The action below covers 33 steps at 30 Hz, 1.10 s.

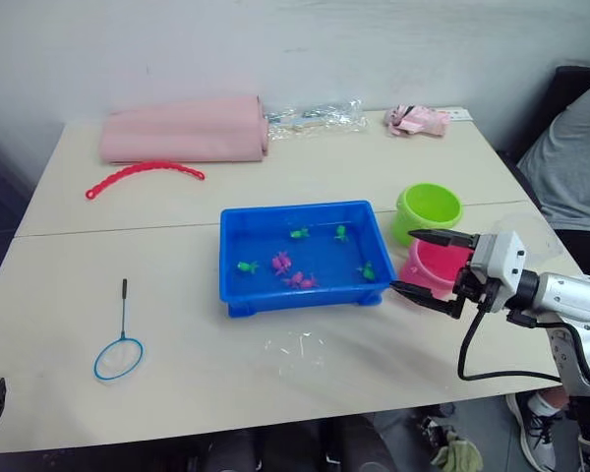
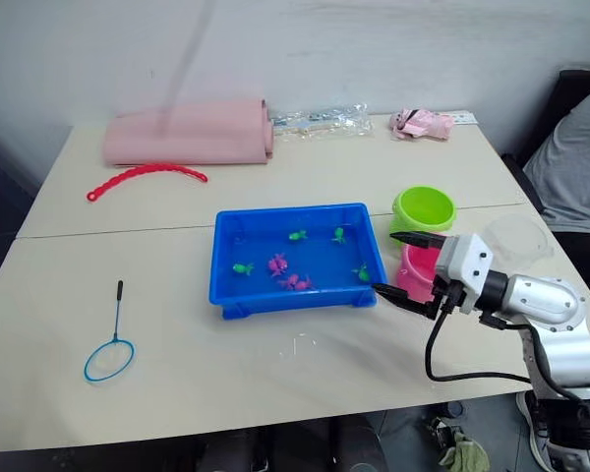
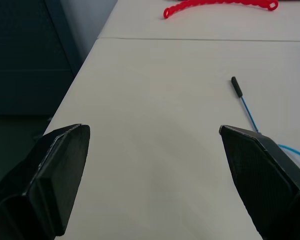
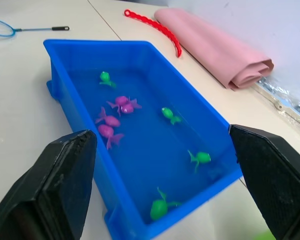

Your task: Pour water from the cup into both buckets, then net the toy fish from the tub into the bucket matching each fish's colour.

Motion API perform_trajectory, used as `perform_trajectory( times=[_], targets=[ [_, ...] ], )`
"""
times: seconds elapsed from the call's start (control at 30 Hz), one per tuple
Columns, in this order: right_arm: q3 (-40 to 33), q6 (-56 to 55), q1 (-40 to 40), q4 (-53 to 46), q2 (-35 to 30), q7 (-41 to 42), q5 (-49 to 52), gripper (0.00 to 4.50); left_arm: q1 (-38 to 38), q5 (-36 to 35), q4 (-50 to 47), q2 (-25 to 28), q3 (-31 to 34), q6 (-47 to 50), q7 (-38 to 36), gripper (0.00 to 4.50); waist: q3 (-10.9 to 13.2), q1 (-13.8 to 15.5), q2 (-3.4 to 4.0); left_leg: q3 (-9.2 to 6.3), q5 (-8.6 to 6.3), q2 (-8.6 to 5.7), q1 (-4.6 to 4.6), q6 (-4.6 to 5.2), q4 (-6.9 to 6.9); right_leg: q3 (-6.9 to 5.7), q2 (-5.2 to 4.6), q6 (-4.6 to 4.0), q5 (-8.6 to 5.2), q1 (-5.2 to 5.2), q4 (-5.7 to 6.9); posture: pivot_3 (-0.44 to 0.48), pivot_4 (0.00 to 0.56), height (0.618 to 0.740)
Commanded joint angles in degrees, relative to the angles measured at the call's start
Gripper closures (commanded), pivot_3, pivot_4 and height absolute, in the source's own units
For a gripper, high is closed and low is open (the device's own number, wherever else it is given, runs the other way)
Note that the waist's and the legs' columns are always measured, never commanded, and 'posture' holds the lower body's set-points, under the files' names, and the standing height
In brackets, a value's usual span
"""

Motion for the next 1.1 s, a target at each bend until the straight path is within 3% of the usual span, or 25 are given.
perform_trajectory(
  times=[0.03,0.23,0.7,0.8,0.93,1.1],
  targets=[
    [-0.69,-0.57,-0.35,-0.85,0.05,0.07,0.66,0.04,1.64,-1.02,-1.34,1.31,0.44,-0.52,-0.26,0.0,-0.03,0.3,-0.11,-0.47,0.25,-0.28,0.01,0.03,-0.17,-0.73,-0.31,0.17,-0.12,-0.06,0.0,0.0,0.15,0.74],
    [-1.67,-2.04,2.67,-1.6,-0.69,1.06,0.18,0.04,1.29,-0.99,-0.73,3.14,-0.97,-0.41,-1.16,0.0,-0.03,2.83,-0.1,-0.03,0.2,-0.11,-0.5,-0.07,0.15,-0.44,-0.11,0.1,-0.16,-0.69,0.36,0.0,0.15,0.74],
    [-5.7,-3.15,7.38,-3.54,-2.44,3.68,3.57,0.04,-1.53,-1.58,-3.09,6.68,-5.53,3.19,-0.09,0.0,-0.03,2.76,-0.09,0.43,0.06,0.13,-0.49,-0.12,0.18,0.38,0.09,0.03,-0.07,-0.93,0.34,0.0,0.15,0.74],
    [-7.04,-1.83,10.59,-5.8,-3.31,5.92,6.07,0.04,-3.01,-1.06,-10.03,10.53,-11.21,12.76,4.44,0.0,-0.03,3.05,-0.1,0.42,0.05,0.13,-0.47,-0.11,0.22,0.4,0.09,0.04,-0.07,-0.9,0.36,0.0,0.15,0.74],
    [-7.49,-1.88,12.11,-8.29,-2.74,8.53,10.01,0.04,-8.01,-0.81,-16.36,18.46,-18.74,33.3,13.93,0.0,-0.02,3.74,-0.07,0.43,0.06,0.11,-0.4,-0.08,0.22,0.54,0.08,0.07,-0.04,-0.87,0.39,0.0,0.15,0.74],
    [-6.45,-1.2,12.5,-10.95,-2.73,8.62,10.61,0.04,-25.42,-1.06,-15.83,20.61,-25.97,53.78,25.77,0.0,-0.03,3.44,-0.05,0.55,0.12,0.14,-0.24,-0.16,0.11,0.67,0.15,0.07,-0.03,-0.84,0.45,0.0,0.15,0.74]
  ],
)
